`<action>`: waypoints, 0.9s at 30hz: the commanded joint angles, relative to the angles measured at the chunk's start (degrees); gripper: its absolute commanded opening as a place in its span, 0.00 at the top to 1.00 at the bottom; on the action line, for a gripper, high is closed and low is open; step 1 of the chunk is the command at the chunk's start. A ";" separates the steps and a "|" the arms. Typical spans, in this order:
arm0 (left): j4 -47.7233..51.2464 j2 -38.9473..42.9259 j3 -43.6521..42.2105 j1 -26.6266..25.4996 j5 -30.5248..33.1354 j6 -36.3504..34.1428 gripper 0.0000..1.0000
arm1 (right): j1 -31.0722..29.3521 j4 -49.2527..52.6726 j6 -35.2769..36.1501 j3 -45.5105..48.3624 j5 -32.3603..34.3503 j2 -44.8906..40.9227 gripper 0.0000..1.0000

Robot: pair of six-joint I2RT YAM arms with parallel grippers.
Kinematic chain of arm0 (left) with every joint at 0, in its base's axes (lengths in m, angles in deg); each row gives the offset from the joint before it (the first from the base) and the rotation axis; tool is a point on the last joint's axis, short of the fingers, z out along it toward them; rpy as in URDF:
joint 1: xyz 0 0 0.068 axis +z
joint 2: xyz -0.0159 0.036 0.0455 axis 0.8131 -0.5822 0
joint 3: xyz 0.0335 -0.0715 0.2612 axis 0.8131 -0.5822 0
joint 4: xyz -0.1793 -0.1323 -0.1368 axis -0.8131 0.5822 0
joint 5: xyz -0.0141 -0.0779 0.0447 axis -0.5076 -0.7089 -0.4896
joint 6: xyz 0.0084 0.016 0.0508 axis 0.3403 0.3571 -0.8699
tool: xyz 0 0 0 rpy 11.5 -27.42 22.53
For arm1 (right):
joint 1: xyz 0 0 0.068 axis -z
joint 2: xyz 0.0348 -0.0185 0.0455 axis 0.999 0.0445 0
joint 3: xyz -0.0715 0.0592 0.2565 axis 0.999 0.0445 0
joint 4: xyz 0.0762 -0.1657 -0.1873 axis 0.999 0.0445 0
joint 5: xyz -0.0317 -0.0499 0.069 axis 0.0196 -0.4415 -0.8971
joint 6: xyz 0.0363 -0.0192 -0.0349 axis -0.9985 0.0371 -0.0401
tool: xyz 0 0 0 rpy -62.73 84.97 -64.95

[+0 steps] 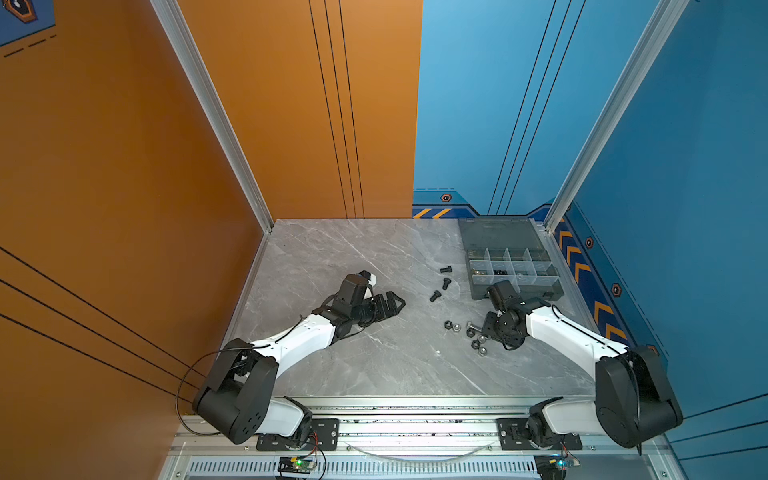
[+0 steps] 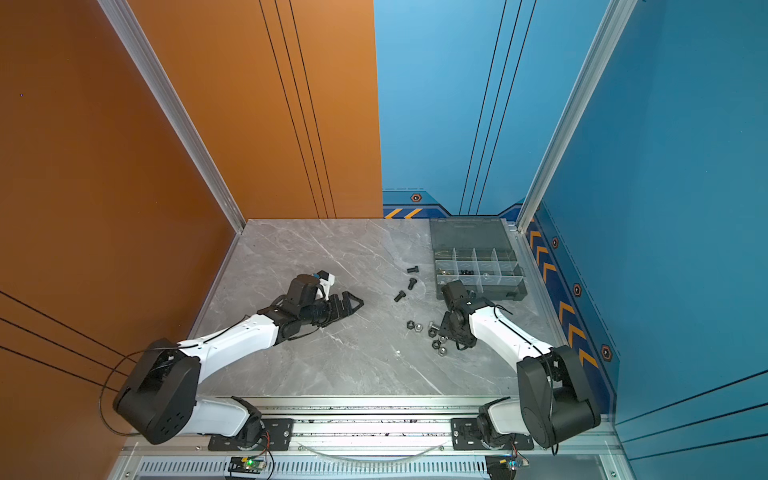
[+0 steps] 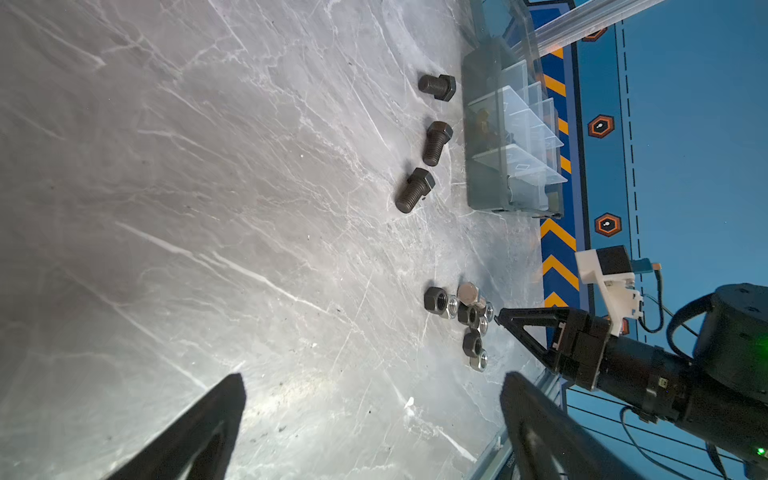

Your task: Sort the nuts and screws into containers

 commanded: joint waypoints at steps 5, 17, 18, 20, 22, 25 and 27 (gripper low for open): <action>-0.08 1.19 -0.87 0.45 -0.54 0.19 0.02 | 0.06 -3.19 -1.06 0.50 0.32 3.04 0.42; -0.13 1.11 -0.91 0.44 -0.24 0.27 0.02 | 0.20 -4.91 -0.88 0.87 0.23 5.20 0.43; -0.15 1.08 -0.93 0.38 -0.23 0.28 0.02 | 0.21 -4.91 -0.80 0.97 0.29 5.33 0.43; -0.19 0.89 -0.96 0.41 -0.25 0.28 0.02 | 0.27 -4.89 -0.71 1.05 0.52 5.63 0.44; -0.40 0.79 -0.98 0.40 -0.28 0.28 0.02 | 0.26 -4.92 -0.61 1.21 0.65 5.93 0.45; -0.45 0.70 -0.96 0.42 -0.30 0.32 0.02 | 0.21 -5.09 -0.53 1.26 0.59 6.38 0.47; -0.42 0.65 -0.96 0.39 -0.42 0.28 0.02 | 0.18 -5.09 -0.46 1.31 0.49 6.61 0.50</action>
